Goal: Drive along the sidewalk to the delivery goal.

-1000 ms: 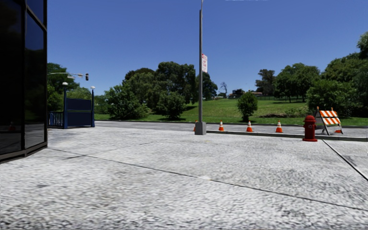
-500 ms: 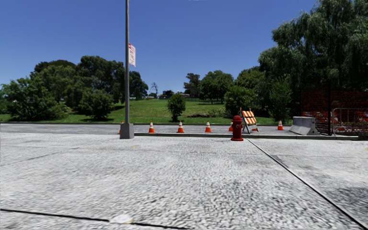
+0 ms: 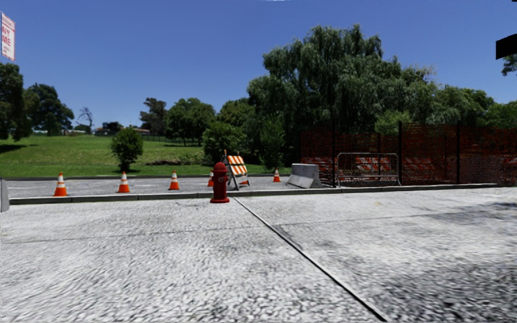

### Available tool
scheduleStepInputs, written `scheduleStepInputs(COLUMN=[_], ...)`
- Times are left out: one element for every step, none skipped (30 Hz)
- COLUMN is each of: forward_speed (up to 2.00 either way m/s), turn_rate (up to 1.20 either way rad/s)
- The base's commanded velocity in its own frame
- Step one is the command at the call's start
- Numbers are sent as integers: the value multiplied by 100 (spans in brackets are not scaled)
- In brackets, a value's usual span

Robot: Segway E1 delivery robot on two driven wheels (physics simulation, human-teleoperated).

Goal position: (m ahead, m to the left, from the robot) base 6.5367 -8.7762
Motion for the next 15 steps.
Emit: scheduleStepInputs(forward_speed=[167, 167, 167, 167, 167, 167, 167, 167, 167, 167, 167, 167, 167, 167, 167], turn_rate=[-92, -92, -92, -92, -92, -92, -92, -92, -92, -92, -92, -92, -92, -92, -53])
